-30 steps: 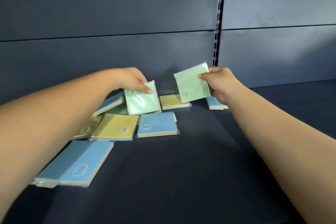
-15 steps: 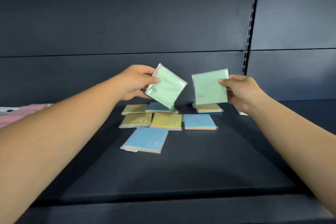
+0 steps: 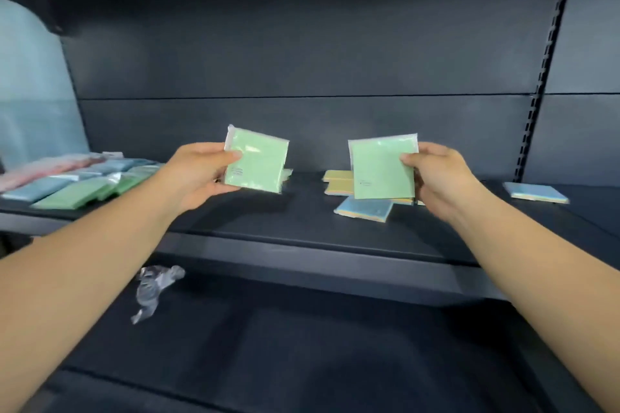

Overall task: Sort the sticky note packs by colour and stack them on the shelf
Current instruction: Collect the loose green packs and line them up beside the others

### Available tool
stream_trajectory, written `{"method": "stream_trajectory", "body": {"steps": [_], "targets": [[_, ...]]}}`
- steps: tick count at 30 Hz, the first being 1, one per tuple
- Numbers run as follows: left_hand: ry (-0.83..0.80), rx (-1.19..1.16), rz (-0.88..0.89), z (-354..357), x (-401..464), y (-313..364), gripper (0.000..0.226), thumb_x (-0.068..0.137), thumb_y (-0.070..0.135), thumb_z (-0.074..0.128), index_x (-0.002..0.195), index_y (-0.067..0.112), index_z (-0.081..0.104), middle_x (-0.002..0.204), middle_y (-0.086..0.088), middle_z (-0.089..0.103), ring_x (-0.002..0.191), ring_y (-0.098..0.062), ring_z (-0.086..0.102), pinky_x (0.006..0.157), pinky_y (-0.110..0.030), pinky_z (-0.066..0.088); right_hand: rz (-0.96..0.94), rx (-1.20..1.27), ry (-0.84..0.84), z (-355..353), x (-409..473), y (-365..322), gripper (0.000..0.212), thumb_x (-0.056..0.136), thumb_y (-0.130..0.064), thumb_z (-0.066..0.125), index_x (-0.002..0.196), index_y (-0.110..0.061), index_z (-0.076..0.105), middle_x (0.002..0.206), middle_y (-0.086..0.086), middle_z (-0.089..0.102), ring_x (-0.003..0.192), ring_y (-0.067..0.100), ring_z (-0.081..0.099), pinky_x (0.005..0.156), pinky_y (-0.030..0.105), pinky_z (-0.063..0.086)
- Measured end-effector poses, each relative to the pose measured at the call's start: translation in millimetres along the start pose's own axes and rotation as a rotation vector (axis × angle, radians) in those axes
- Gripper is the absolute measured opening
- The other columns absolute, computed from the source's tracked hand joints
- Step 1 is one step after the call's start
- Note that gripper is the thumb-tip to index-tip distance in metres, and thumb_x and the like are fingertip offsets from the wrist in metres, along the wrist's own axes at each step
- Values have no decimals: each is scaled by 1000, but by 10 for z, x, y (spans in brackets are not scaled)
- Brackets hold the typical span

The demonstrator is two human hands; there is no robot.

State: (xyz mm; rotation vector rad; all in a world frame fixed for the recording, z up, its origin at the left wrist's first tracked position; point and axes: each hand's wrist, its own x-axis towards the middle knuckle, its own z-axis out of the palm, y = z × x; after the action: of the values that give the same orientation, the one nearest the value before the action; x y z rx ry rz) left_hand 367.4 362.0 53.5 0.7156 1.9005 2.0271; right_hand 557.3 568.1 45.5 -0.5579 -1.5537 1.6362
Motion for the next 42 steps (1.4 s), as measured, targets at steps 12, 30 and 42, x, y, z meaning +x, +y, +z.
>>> {"method": "stream_trajectory", "body": {"steps": [12,30,42], "targets": [[-9,-13,-169,-732,126,-354,8,89,5,57,91,13,58,91,-3,64,78,-14,61,76,-34,46,22,-13,26,702,-408,66,17,94,1,43,99,-8,57,90,6,63,76,19,61,66,35,52],[-255,242,-339,-358,1835,-693,21,84,4,66,79,10,46,76,-3,55,65,-13,52,60,-25,47,72,-38,253,1433,354,473,20,93,-1,47,80,-13,57,81,3,64,71,17,60,73,33,49],[-224,502,-260,-345,1953,-725,26,88,11,62,70,8,43,71,-5,47,61,-12,44,53,-24,45,359,-49,8,1735,638,636,19,90,8,47,79,-5,55,59,5,66,52,14,65,53,35,56]]}}
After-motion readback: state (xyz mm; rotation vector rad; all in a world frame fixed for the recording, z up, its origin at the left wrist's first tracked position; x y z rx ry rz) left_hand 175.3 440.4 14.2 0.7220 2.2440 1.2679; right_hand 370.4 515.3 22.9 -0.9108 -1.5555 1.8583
